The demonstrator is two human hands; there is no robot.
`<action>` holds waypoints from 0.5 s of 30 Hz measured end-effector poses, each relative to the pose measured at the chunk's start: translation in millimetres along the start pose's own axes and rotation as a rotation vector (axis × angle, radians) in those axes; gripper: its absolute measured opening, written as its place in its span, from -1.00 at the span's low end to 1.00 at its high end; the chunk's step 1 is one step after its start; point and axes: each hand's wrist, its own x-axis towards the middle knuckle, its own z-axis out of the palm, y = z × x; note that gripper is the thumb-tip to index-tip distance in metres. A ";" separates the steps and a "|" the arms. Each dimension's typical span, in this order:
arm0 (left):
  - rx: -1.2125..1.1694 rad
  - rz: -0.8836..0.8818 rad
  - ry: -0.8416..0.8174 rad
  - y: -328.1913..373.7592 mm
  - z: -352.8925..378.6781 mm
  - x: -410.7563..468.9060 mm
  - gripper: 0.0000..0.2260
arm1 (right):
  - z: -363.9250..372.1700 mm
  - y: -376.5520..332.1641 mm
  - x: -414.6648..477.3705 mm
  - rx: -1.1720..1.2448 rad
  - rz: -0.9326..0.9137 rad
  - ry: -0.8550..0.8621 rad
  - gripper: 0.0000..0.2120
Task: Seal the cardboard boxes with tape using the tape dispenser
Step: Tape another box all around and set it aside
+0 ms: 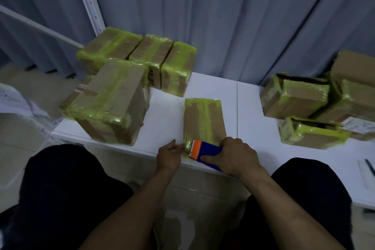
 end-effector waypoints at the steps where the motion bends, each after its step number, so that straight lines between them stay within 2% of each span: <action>1: 0.036 0.015 0.027 0.1 -0.8 -0.1 -0.49 | 0.3 0.4 0.9 0.006 0.004 -0.007 -0.26; 3: 0.086 0.056 0.094 -1.9 -4.6 1.2 -0.48 | -0.6 0.9 1.7 0.017 0.009 -0.020 -0.28; 5: 0.068 0.125 0.108 -2.6 -6.7 0.0 -0.61 | -0.8 1.2 2.8 0.031 0.004 -0.030 -0.28; 7: 0.064 0.194 0.046 -4.4 -2.5 -4.6 -0.77 | 0.1 2.4 3.9 0.034 0.003 -0.032 -0.27; 8: 0.067 0.218 0.000 -6.1 -0.5 -7.3 -0.78 | 0.4 2.9 4.3 0.032 0.003 -0.032 -0.26; 11: 0.121 0.258 -0.114 -8.5 0.6 -15.6 -0.73 | -1.1 3.6 6.0 0.035 0.010 -0.048 -0.27; 15: 0.309 0.354 -0.296 -14.1 -5.5 -15.5 -0.64 | -3.9 3.6 5.9 0.037 0.009 -0.061 -0.27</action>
